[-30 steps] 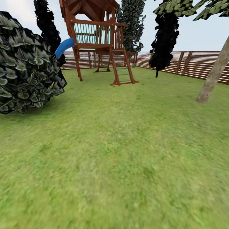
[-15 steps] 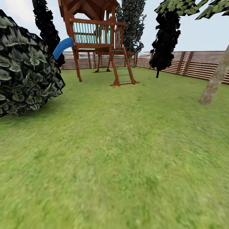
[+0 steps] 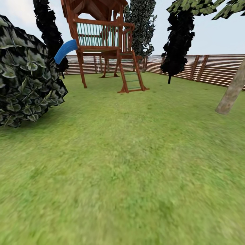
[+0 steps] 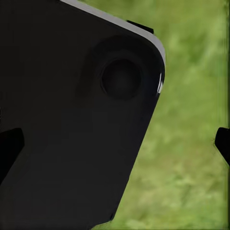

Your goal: Take the three Easter eggs out of the wicker basket on the lawn in the garden, then place them on the lawn next to a single tree (choose any tree) so that all three eggs are next to the same tree and none are left in the basket.

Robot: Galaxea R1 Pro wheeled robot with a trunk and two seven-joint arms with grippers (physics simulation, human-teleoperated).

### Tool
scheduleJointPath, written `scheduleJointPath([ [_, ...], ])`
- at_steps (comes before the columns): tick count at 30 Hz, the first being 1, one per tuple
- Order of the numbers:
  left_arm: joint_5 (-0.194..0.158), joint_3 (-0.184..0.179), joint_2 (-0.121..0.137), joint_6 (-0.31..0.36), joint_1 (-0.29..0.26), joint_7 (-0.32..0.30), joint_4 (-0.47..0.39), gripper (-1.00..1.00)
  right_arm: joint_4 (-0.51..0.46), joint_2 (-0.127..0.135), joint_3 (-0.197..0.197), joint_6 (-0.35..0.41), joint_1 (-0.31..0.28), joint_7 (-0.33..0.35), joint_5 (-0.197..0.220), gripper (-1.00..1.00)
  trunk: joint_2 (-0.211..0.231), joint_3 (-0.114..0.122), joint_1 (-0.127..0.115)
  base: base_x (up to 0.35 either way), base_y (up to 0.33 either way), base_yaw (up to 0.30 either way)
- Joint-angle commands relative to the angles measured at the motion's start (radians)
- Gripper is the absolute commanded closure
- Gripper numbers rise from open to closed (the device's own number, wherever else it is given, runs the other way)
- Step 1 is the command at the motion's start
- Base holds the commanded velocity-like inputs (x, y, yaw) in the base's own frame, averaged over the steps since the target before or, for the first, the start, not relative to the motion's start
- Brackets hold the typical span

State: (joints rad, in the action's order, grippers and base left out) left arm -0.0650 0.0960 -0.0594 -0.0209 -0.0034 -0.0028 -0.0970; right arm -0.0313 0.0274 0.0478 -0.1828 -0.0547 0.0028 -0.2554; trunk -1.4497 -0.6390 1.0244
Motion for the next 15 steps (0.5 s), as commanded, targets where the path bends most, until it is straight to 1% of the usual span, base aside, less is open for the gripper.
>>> scheduleJointPath([
  [1,-0.007,0.005,0.000,-0.002,-0.001,0.000,0.000,-1.00,0.001,0.000,0.004,-0.003,-0.001,0.000,0.000,-1.00,0.000,-0.001,0.001,0.339,0.000,0.000],
  [15,-0.007,0.005,0.000,-0.002,0.000,0.000,0.000,-1.00,0.009,0.004,0.004,0.002,-0.001,-0.004,0.005,-1.00,0.000,-0.001,0.001,0.339,0.000,0.000],
])
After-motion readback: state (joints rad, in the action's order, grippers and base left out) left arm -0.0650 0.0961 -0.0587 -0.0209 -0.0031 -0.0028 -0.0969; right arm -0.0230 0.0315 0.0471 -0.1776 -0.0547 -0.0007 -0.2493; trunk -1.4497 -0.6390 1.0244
